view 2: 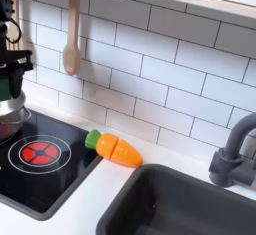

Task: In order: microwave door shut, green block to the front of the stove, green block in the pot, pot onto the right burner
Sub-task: 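Put the green block in the pot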

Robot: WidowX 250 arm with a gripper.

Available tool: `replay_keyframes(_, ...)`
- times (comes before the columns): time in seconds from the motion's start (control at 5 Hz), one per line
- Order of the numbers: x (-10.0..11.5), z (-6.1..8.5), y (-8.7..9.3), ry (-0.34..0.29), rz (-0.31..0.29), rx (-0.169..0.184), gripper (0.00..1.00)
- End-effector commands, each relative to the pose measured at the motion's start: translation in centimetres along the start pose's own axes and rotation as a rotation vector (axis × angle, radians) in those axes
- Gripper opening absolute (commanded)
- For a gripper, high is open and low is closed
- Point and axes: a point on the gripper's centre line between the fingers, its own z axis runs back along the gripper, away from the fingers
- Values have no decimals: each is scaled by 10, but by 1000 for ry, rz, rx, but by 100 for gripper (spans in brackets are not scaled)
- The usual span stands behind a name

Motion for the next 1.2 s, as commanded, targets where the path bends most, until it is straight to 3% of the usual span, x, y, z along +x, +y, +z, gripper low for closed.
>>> replay_keyframes(0.0, 20, -12, 15, -11, 53, 41, 0)
replay_keyframes(0.2, 20, -14, 17, 1, 65, 44, 0)
replay_keyframes(0.4, 17, -12, 18, 5, 60, 58, 41)
replay_keyframes(0.6, 18, -13, 22, 5, 65, 59, 100)
replay_keyframes(1.0, 19, -19, 24, 8, 62, 86, 100)
